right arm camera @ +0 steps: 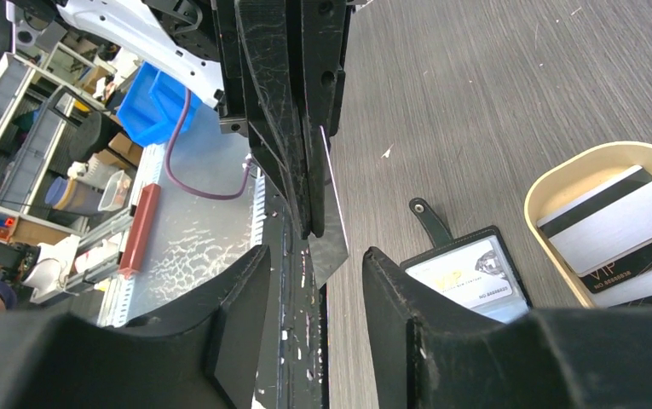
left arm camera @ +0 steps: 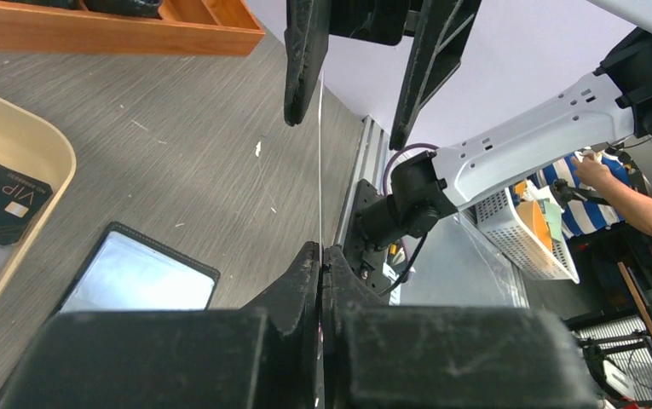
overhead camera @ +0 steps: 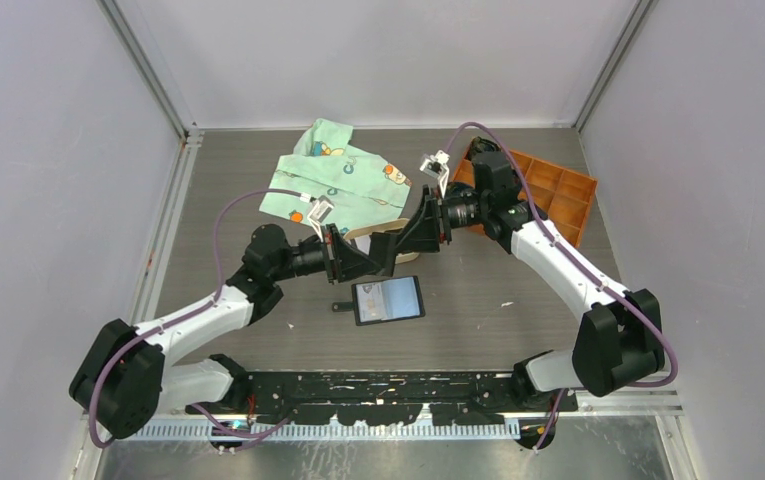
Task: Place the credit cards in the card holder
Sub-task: Pick up the credit card from the storage box.
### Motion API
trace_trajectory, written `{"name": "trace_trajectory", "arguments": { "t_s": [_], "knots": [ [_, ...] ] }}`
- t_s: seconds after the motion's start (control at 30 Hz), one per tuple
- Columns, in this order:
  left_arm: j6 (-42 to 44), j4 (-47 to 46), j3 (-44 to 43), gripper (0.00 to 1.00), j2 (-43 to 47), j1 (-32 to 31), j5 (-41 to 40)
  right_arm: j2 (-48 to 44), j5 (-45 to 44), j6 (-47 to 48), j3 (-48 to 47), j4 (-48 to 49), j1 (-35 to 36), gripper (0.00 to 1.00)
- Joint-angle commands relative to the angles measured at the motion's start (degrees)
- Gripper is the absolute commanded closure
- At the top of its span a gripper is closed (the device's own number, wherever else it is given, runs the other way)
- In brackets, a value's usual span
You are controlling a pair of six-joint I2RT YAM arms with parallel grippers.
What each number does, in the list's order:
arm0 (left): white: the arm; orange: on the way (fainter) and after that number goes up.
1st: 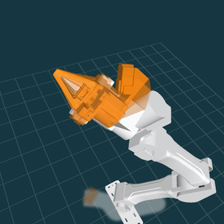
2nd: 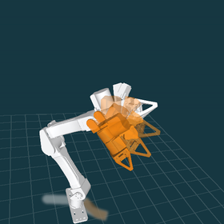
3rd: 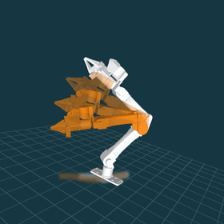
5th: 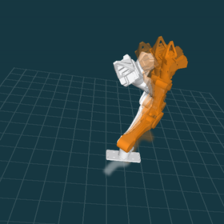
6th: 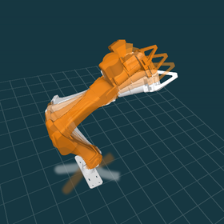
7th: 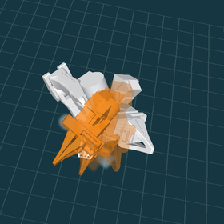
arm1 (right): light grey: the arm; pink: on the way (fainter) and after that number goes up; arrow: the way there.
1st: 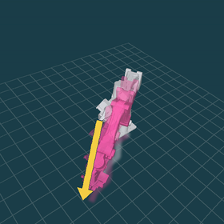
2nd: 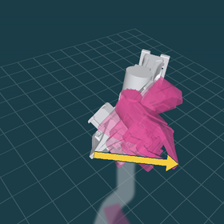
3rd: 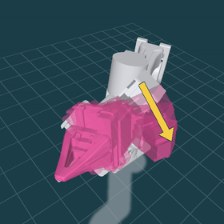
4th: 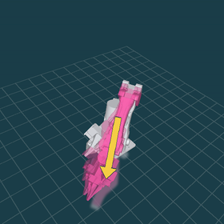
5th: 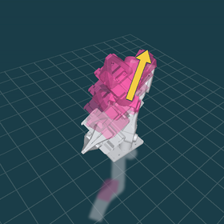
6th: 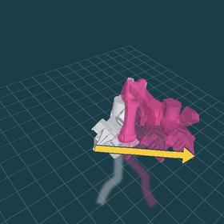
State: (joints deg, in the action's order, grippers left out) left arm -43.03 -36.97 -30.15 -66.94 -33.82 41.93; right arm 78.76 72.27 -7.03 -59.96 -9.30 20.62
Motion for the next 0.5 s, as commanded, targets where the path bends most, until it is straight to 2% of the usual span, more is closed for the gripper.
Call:
{"name": "trace_trajectory", "arguments": {
  "t_s": [0.0, 0.2, 0.37, 0.47],
  "knots": [
    [0.7, -6.2, 0.6, 1.0, 0.0, -0.6, 0.5, -0.9, 1.5, 6.3, -0.3, -2.0, 0.5, 0.52],
    [-1.9, -11.4, 3.3, 1.0, 0.5, -1.6, -2.3, -0.1, 0.0, 9.0, 0.3, -2.9, 1.8, 0.54],
    [-2.1, -12.3, 3.6, 1.0, 1.2, -3.1, -3.9, 1.1, -0.5, 10.2, 0.7, -3.0, 4.6, 0.6],
    [-2.5, -13.3, 3.9, 1.0, 1.7, -3.2, -4.5, 1.5, -0.2, 10.6, 0.7, -3.0, 5.1, 0.72]
  ]
}}
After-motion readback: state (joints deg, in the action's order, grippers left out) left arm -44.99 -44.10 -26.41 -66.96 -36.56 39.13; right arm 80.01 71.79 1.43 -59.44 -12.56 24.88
